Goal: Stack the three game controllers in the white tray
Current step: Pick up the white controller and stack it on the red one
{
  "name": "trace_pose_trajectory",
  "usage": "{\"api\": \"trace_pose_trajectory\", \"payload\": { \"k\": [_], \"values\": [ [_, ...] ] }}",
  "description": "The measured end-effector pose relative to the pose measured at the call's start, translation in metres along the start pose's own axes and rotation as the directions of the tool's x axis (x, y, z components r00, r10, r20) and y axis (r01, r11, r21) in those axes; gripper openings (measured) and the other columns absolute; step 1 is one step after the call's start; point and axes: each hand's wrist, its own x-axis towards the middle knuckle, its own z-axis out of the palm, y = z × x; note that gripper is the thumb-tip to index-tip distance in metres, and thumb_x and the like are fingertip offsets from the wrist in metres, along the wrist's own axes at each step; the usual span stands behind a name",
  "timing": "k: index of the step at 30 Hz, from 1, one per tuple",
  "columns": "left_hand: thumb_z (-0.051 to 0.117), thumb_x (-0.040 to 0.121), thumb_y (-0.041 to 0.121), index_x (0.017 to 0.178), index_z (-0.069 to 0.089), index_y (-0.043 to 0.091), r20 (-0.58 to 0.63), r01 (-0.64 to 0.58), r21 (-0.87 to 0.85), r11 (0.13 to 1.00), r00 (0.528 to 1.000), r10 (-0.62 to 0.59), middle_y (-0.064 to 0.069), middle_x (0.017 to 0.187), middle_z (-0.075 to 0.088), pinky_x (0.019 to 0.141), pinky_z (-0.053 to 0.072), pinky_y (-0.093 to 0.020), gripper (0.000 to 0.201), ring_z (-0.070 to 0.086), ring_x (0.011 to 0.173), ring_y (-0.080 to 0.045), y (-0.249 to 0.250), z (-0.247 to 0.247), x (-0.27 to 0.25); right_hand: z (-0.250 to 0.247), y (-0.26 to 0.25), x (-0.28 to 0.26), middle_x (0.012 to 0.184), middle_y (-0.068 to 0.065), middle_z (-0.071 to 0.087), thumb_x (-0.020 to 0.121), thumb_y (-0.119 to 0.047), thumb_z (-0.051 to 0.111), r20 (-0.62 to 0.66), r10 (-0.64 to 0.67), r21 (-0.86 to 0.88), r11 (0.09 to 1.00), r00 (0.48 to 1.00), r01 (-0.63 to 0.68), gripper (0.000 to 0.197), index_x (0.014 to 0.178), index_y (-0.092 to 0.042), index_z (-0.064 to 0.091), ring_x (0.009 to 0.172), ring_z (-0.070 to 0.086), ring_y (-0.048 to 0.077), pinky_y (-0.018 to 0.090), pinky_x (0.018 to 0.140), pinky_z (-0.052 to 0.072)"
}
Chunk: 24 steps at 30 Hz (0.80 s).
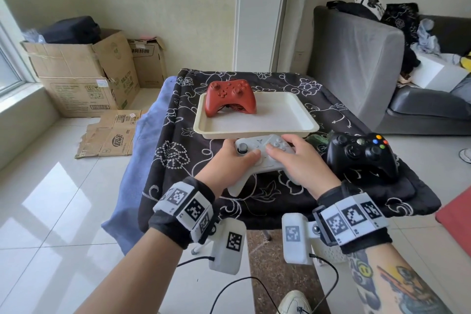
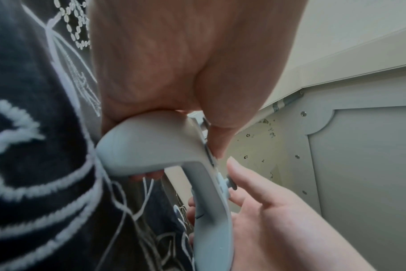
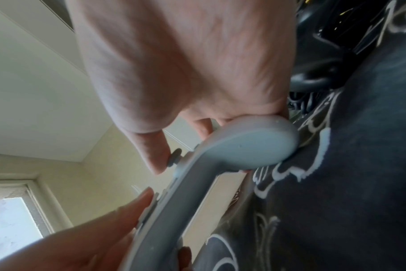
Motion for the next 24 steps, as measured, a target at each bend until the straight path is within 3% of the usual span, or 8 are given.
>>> {"api": "trace_pose_trajectory", "payload": {
  "k": [5,9,12,14,17,19,21,24],
  "values": [
    [0.070,0.069,0.051,0.126,0.049,0.012,-0.027,-0.002,0.023,1.000,1.000,0.003,-0.006,0.116,0.066,0.096,0.053,-0.046,0.073,0.067,0.105,-0.024,0.011,-0.013,0.003,0.006,-0.009,0.004,0.113,-0.011,0.060,0.084,-0.046,0.068,-0.003,-0.027,0.042,0.999,1.000,0.027,0.057,0.132,-0.021,0.052,0.108,0.057,0.010,0.026,0.087,0.040],
    [0.068,0.080,0.048,0.116,0.046,0.017,-0.009,0.019,0.139,0.990,1.000,-0.018,0.001,0.104,0.064,0.084,0.053,-0.033,0.053,0.063,0.097,-0.019,0.026,-0.033,0.015,0.009,-0.030,0.020,0.116,-0.006,0.061,0.084,-0.045,0.069,0.052,-0.040,0.001,0.999,0.998,0.040,0.060,0.133,-0.018,0.049,0.105,0.059,0.013,0.026,0.086,0.042],
    [0.067,0.053,0.063,0.125,0.049,0.016,0.001,0.017,0.122,0.992,1.000,-0.017,-0.010,0.112,0.068,0.094,0.054,-0.050,0.088,0.069,0.103,-0.030,0.043,-0.049,0.031,0.010,-0.051,0.045,0.105,-0.007,0.063,0.082,-0.042,0.073,0.090,-0.053,-0.018,0.998,0.995,0.054,0.054,0.125,-0.017,0.051,0.099,0.060,0.012,0.028,0.090,0.045],
    [0.068,0.049,0.060,0.123,0.051,0.013,0.015,0.005,0.091,0.996,1.000,-0.006,-0.017,0.115,0.068,0.094,0.054,-0.054,0.090,0.069,0.102,-0.035,0.051,-0.060,0.047,0.010,-0.064,0.067,0.103,-0.003,0.067,0.079,-0.040,0.077,0.118,-0.063,-0.008,0.998,0.991,0.064,0.052,0.119,-0.015,0.054,0.099,0.064,0.015,0.032,0.095,0.048],
    [0.073,0.078,0.034,0.115,0.055,0.008,0.069,-0.015,-0.018,1.000,0.998,0.017,-0.016,0.099,0.068,0.075,0.060,-0.039,0.048,0.066,0.078,-0.024,0.062,-0.075,0.063,0.009,-0.079,0.092,0.095,0.000,0.069,0.077,-0.032,0.081,0.152,-0.098,-0.034,0.994,0.983,0.105,0.036,0.100,-0.014,0.060,0.095,0.066,0.019,0.033,0.091,0.050],
    [0.066,0.089,0.021,0.107,0.058,0.010,0.114,-0.024,-0.038,0.999,0.993,0.028,-0.009,0.084,0.063,0.058,0.052,-0.028,0.022,0.059,0.063,-0.017,0.064,-0.081,0.079,0.010,-0.083,0.107,0.094,0.000,0.067,0.075,-0.031,0.082,0.141,-0.111,-0.060,0.991,0.984,0.120,0.035,0.096,-0.016,0.058,0.092,0.064,0.018,0.033,0.091,0.050],
    [0.072,0.079,0.032,0.114,0.059,0.004,0.104,-0.034,-0.012,0.999,0.994,0.035,-0.011,0.087,0.065,0.061,0.052,-0.030,0.047,0.062,0.066,-0.020,0.063,-0.083,0.092,0.014,-0.083,0.120,0.105,0.005,0.068,0.072,-0.034,0.084,0.128,-0.107,-0.074,0.990,0.986,0.117,0.045,0.102,-0.016,0.056,0.100,0.065,0.021,0.040,0.096,0.051],
    [0.075,0.054,0.048,0.125,0.056,0.008,0.078,-0.061,0.031,0.998,0.995,0.058,-0.015,0.114,0.071,0.090,0.057,-0.041,0.084,0.071,0.100,-0.027,0.058,-0.080,0.114,0.019,-0.077,0.136,0.111,0.006,0.067,0.070,-0.036,0.085,0.109,-0.085,-0.088,0.992,0.990,0.094,0.050,0.106,-0.016,0.056,0.105,0.064,0.023,0.044,0.097,0.051]
  ]
}}
